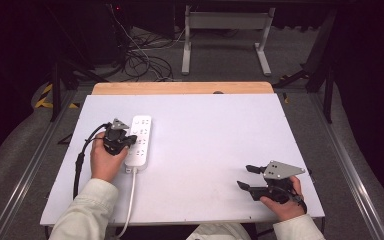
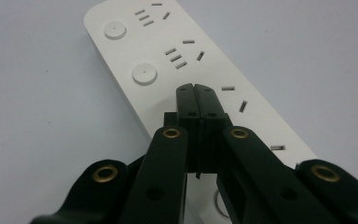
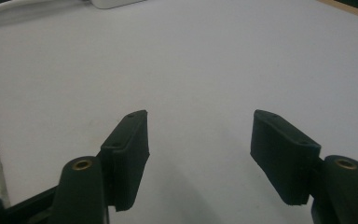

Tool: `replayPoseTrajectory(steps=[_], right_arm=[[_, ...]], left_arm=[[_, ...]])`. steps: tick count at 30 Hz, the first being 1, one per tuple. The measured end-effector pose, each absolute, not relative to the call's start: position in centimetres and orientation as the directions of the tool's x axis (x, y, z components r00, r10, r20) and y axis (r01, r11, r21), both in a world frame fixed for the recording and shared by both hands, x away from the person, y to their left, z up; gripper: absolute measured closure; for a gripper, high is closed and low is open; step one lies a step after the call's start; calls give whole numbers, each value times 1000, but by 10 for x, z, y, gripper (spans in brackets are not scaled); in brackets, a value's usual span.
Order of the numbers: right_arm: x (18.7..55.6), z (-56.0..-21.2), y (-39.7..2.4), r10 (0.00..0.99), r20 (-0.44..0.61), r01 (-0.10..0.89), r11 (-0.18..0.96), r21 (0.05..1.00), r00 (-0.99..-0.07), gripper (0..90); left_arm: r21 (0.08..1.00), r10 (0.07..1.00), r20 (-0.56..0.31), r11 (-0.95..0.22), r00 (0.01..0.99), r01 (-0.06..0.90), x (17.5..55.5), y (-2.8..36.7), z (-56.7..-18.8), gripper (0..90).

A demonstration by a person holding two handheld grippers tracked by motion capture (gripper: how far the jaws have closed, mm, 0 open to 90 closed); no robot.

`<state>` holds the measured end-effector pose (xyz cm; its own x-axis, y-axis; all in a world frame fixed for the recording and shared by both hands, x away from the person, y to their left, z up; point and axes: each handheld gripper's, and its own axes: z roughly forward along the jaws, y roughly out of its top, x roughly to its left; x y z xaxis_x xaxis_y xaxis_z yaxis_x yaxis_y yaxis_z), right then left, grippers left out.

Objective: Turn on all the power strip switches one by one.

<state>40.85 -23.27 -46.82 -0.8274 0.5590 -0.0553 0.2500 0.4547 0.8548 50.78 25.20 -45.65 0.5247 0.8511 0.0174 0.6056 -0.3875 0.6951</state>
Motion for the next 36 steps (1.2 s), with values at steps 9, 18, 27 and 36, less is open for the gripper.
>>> replayPoseTrajectory(steps=[9, 18, 27, 36], right_arm=[[409, -468, -233, 558, -54, 250, 454, 855, -828, 376], [409, -469, -232, 558, -52, 253, 454, 855, -828, 376], [408, -469, -232, 555, -53, 249, 455, 855, -830, 376], [407, -468, -232, 554, -54, 247, 455, 856, -831, 375]], left_arm=[[705, 859, 15, -372, 511, 604, 507, 255, -457, 900], [706, 865, 15, -364, 501, 607, 506, 253, -459, 900], [706, 867, 8, -357, 497, 612, 506, 254, -460, 900], [713, 874, -14, -331, 485, 618, 507, 254, -462, 900]])
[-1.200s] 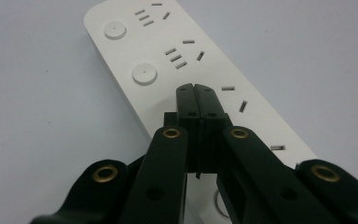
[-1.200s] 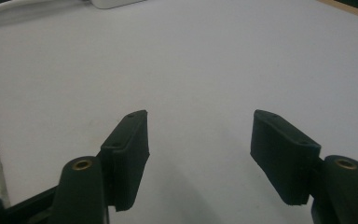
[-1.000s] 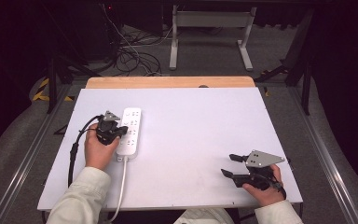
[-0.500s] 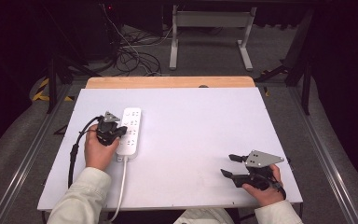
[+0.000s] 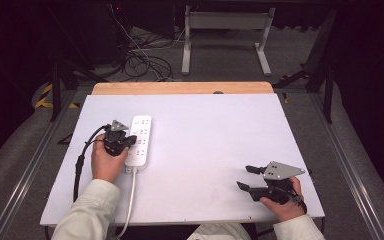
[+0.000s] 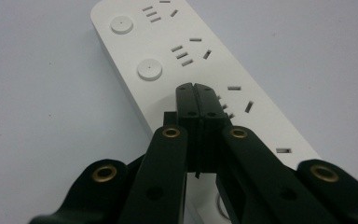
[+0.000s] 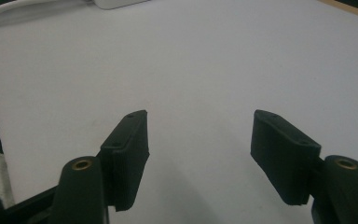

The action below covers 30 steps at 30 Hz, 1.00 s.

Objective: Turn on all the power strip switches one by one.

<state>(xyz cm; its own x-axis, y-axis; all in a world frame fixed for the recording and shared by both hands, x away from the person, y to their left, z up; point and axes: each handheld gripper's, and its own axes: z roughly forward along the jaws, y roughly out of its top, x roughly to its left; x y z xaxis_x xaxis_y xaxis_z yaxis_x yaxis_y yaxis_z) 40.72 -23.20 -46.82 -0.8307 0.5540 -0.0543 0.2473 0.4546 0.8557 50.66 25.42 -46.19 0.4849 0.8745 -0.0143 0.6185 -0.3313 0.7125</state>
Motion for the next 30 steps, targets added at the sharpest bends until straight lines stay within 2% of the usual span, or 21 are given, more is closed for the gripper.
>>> replayPoseTrajectory(steps=[2, 4, 8, 11, 16, 23, 30], right_arm=[[407, -468, -232, 554, -54, 248, 455, 855, -831, 376], [407, -468, -232, 554, -54, 247, 455, 855, -831, 375], [406, -468, -232, 552, -56, 244, 455, 856, -832, 375], [406, -468, -233, 553, -57, 243, 454, 857, -831, 375], [407, -468, -233, 556, -57, 246, 453, 857, -829, 376], [408, -469, -232, 557, -54, 251, 456, 854, -829, 376], [408, -469, -233, 555, -49, 252, 452, 856, -830, 376]], left_arm=[[709, 876, -24, -325, 481, 626, 507, 254, -462, 900], [706, 880, 7, -341, 475, 621, 506, 252, -462, 900], [717, 884, -10, -319, 466, 620, 505, 253, -464, 900], [711, 881, 36, -354, 471, 607, 504, 248, -460, 900], [755, 875, -26, -300, 484, 583, 507, 251, -444, 900], [756, 860, -21, -321, 510, 571, 512, 252, -435, 900], [737, 877, -2, -324, 481, 593, 527, 255, -436, 900]])
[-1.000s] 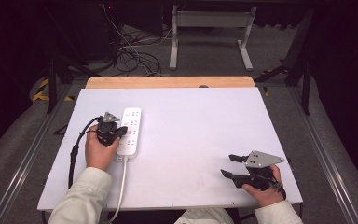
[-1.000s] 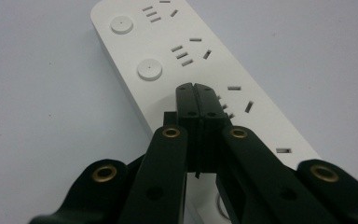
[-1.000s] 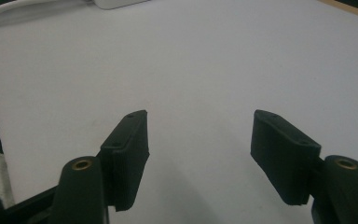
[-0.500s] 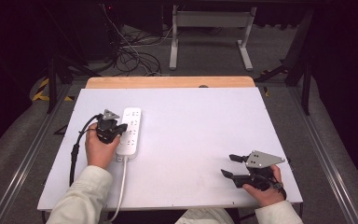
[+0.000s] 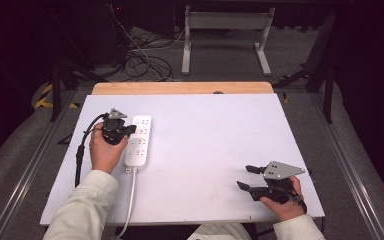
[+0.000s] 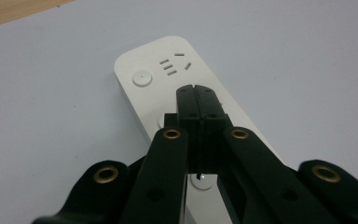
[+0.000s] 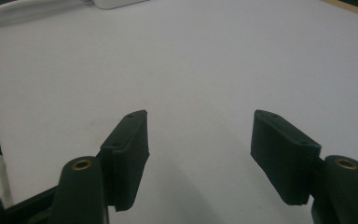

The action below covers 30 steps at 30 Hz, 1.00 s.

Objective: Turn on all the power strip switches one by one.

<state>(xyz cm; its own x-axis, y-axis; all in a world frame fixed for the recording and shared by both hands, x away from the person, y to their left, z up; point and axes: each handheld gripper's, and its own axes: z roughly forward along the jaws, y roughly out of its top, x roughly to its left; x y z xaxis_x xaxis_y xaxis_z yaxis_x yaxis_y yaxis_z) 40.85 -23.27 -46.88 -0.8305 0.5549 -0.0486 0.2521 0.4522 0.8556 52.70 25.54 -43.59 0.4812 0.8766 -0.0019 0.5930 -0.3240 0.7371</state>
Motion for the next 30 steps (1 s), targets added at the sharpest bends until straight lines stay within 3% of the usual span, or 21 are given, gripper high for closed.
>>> replayPoseTrajectory(steps=[30], right_arm=[[409, -469, -234, 557, -44, 255, 448, 857, -829, 371]], left_arm=[[717, 890, -12, -310, 455, 625, 547, 258, -456, 900]])
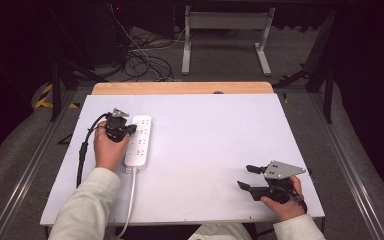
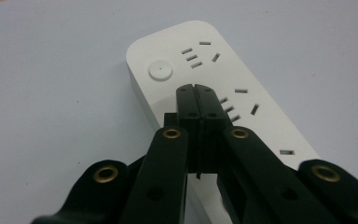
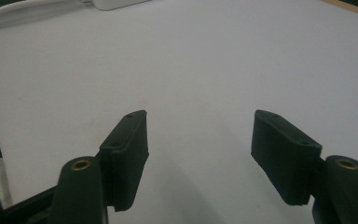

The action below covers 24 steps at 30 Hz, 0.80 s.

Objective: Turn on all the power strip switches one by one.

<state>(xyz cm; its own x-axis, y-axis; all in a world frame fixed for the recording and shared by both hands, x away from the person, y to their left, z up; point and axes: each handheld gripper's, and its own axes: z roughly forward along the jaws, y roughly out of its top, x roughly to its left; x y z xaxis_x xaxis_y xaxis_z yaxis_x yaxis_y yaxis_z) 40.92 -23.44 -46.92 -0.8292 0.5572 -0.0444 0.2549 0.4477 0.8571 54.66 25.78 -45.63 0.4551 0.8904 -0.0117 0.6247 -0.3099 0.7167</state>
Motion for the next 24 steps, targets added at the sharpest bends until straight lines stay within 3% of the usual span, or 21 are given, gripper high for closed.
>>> replayPoseTrajectory(steps=[24], right_arm=[[409, -470, -235, 553, -45, 254, 452, 855, -832, 371]], left_arm=[[730, 888, -15, -305, 460, 612, 546, 259, -461, 900]])
